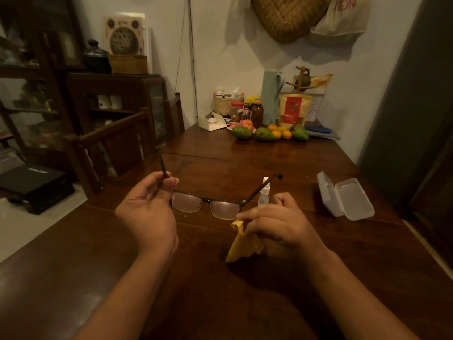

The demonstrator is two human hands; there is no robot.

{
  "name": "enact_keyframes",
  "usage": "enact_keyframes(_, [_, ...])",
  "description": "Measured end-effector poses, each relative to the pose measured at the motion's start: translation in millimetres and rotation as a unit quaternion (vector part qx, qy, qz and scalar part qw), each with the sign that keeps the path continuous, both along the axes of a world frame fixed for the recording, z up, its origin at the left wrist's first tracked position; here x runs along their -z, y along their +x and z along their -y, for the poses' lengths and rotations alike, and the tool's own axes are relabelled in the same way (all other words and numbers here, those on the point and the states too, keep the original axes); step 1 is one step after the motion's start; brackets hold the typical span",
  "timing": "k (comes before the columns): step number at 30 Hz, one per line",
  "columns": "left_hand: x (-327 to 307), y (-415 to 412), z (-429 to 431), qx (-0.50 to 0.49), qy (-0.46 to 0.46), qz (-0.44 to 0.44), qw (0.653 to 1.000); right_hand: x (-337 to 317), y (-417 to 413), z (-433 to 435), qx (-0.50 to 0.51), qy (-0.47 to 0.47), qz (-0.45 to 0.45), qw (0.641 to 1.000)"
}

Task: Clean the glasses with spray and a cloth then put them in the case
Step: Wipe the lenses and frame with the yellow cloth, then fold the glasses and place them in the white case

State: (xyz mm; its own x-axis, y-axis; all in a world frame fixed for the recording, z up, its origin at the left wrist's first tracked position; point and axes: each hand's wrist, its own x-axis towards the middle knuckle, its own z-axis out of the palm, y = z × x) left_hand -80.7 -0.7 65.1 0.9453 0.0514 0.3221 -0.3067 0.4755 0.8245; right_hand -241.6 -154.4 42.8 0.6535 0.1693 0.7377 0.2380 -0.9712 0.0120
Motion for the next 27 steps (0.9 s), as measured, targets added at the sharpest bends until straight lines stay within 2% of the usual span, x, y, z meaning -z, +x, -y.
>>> enact_keyframes(3, [0,0,0,0.002,-0.003,-0.005,1.0,2,-5,4,0.009,0.031,-0.095,0.995])
enact_keyframes(6, [0,-2,1,0.007,-0.001,-0.014,1.0,4,-5,5,0.065,0.15,-0.211,0.964])
enact_keyframes(8, [-1,-5,1,0.017,-0.004,-0.029,0.999,2,-4,8,0.101,0.241,-0.226,0.939])
enact_keyframes(11, [-2,-11,2,0.039,-0.013,-0.051,0.998,-9,-3,10,0.106,0.382,-0.174,0.901])
enact_keyframes(15, [-7,-23,5,0.089,-0.048,-0.095,0.99,-20,-3,4,0.089,0.506,-0.13,0.848])
enact_keyframes(21, [-12,-36,11,0.187,-0.06,-0.108,0.975,-26,-29,5,0.079,0.565,-0.015,0.821])
enact_keyframes(25, [-9,-45,17,0.247,-0.019,-0.095,0.964,-24,-43,7,0.035,0.638,0.081,0.765])
enact_keyframes(27, [-8,-49,20,0.278,0.001,-0.079,0.957,-22,-49,7,0.038,0.649,0.105,0.753])
